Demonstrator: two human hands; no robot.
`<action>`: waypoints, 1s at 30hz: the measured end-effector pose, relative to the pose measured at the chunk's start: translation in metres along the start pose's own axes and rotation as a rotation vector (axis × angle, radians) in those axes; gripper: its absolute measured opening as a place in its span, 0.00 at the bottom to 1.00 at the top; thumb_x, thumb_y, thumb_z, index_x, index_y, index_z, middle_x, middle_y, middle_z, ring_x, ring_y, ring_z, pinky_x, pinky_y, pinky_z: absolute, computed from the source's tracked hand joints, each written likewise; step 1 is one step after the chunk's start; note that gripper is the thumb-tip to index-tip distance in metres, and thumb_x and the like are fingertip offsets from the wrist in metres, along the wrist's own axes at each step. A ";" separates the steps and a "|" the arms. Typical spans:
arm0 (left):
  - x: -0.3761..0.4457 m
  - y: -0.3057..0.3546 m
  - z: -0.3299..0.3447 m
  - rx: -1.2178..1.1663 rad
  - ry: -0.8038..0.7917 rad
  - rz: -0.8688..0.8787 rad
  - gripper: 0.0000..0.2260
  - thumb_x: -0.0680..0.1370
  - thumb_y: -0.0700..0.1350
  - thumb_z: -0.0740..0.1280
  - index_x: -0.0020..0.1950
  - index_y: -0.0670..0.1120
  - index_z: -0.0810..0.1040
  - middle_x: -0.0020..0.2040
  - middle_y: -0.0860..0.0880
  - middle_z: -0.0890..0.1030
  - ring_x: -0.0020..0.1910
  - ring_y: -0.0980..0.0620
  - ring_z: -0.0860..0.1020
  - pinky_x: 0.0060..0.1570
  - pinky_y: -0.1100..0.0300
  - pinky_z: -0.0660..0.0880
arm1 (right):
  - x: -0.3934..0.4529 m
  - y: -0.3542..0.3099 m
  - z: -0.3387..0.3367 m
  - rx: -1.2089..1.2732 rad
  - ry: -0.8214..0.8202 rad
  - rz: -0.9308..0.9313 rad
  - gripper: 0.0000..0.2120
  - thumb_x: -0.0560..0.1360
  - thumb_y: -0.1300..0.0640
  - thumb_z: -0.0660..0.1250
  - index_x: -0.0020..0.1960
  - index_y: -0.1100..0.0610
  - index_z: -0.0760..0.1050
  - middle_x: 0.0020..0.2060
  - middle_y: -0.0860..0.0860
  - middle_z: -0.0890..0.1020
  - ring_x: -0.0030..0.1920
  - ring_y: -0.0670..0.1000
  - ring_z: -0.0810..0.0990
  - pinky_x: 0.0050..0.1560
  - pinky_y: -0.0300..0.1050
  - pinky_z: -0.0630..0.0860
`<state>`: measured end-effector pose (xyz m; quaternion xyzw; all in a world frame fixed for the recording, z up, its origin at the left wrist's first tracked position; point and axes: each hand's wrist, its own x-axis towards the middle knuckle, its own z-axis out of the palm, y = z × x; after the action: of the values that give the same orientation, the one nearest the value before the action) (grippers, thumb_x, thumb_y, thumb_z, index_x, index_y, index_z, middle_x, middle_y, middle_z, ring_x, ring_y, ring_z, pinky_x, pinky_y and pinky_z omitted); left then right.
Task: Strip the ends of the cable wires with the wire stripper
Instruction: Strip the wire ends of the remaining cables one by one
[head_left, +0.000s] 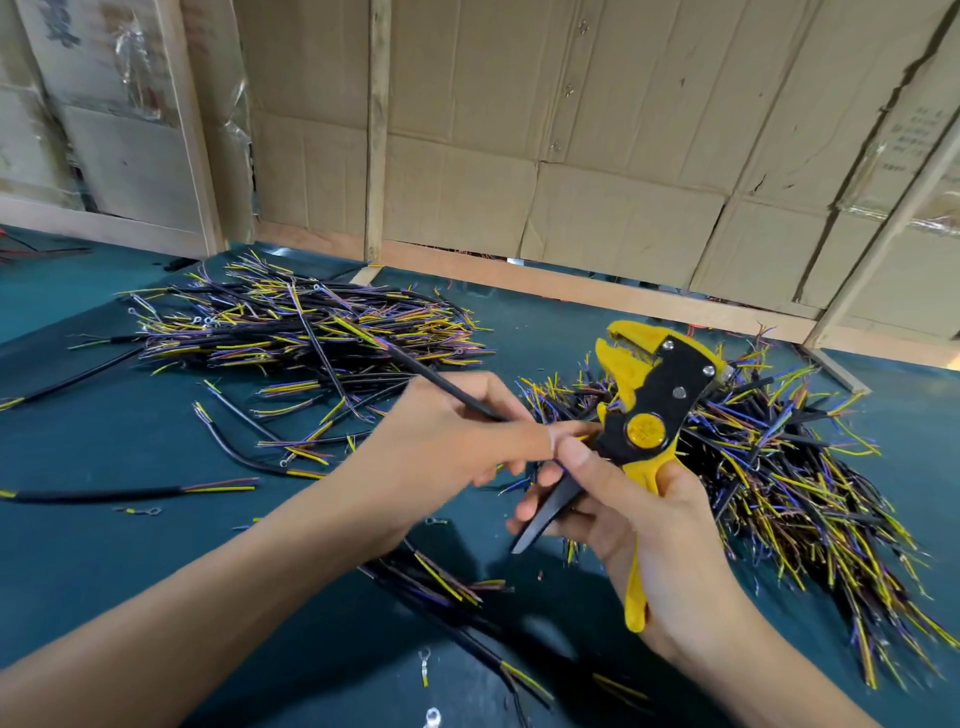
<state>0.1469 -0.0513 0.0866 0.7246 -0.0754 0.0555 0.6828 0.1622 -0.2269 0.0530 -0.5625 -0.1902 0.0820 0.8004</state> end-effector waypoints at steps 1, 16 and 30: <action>-0.001 -0.001 0.001 -0.003 -0.032 -0.022 0.07 0.66 0.47 0.76 0.32 0.50 0.79 0.29 0.49 0.78 0.27 0.54 0.71 0.28 0.64 0.67 | 0.000 0.000 0.000 0.009 -0.005 0.000 0.14 0.72 0.56 0.76 0.49 0.66 0.81 0.40 0.66 0.79 0.36 0.66 0.82 0.43 0.65 0.81; 0.003 -0.001 -0.052 1.085 -0.707 -0.125 0.19 0.67 0.58 0.79 0.55 0.61 0.78 0.49 0.64 0.79 0.52 0.65 0.74 0.55 0.65 0.73 | 0.018 -0.049 -0.039 0.094 0.458 -0.164 0.04 0.76 0.59 0.70 0.46 0.58 0.77 0.36 0.54 0.81 0.39 0.61 0.85 0.49 0.60 0.84; 0.007 0.002 -0.039 0.621 -0.185 0.368 0.05 0.78 0.50 0.69 0.47 0.50 0.82 0.40 0.57 0.79 0.34 0.56 0.77 0.38 0.66 0.73 | 0.012 -0.053 -0.032 0.046 0.375 -0.334 0.06 0.76 0.61 0.68 0.51 0.57 0.75 0.39 0.56 0.79 0.39 0.62 0.82 0.48 0.61 0.82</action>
<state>0.1547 -0.0130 0.0922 0.8736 -0.2452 0.1318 0.3992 0.1812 -0.2695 0.0956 -0.5100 -0.1269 -0.1529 0.8369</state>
